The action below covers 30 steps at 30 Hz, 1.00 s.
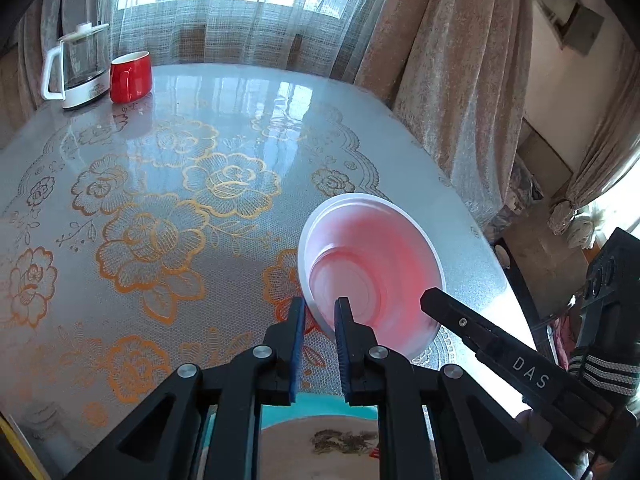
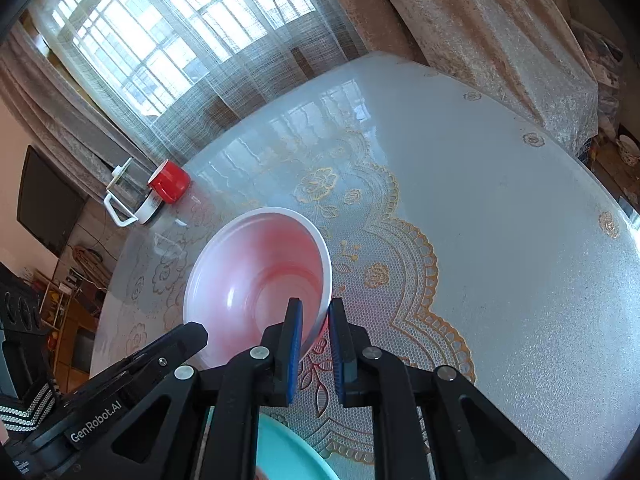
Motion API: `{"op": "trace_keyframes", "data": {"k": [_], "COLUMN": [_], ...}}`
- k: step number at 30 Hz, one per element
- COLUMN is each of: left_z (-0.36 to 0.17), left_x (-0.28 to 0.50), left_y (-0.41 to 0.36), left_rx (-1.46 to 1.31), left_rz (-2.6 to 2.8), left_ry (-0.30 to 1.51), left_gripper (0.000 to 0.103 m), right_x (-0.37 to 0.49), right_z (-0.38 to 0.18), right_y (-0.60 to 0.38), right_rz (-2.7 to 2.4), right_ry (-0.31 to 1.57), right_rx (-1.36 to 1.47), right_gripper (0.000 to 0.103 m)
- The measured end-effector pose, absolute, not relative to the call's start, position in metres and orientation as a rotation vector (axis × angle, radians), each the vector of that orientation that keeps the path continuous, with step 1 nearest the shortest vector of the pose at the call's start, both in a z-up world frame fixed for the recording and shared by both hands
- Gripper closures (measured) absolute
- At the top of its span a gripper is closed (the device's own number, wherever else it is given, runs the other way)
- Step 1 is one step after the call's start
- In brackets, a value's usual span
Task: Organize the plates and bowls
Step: 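Grip the red bowl's rim with the right gripper and lift it, then carry the red bowl to the basin and lower it into the yellow bowl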
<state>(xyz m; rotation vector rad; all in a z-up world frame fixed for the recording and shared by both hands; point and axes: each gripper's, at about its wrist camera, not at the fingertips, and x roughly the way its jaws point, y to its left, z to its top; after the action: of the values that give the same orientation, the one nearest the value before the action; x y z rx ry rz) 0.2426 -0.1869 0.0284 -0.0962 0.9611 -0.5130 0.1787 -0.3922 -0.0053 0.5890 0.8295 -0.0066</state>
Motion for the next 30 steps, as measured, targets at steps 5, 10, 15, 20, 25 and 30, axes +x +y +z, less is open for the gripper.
{"op": "trace_keyframes", "data": {"k": [5,10,15,20,25,30], "left_z": [0.045,0.054,0.061,0.067,0.07,0.07], "left_x": [0.218,0.196,0.172,0.152,0.134,0.123], "left_y": [-0.173,-0.155,-0.137,-0.113,-0.091,-0.073], "left_rx": [-0.058,-0.052,-0.039,-0.049,-0.059,-0.07], "left_rz": [-0.489,-0.47,-0.441,-0.415,-0.387,-0.359], "left_ry": [0.894,0.858,0.813,0.783,0.756,0.748], "left_gripper": [0.088,0.088,0.088,0.088,0.088,0.088], "right_x": [0.166,0.151,0.137,0.125,0.119,0.117], "right_z": [0.006,0.014,0.017,0.018,0.02,0.018], "right_y": [-0.378,-0.364,-0.349,-0.33,-0.308,-0.288], "right_rz": [0.022,0.055,0.097,0.14,0.182,0.218], "right_ry": [0.815,0.802,0.794,0.794,0.802,0.815], "right_rx": [0.567,0.563,0.561,0.552,0.533,0.52], "right_gripper": [0.09,0.09,0.09,0.09,0.09,0.09]}}
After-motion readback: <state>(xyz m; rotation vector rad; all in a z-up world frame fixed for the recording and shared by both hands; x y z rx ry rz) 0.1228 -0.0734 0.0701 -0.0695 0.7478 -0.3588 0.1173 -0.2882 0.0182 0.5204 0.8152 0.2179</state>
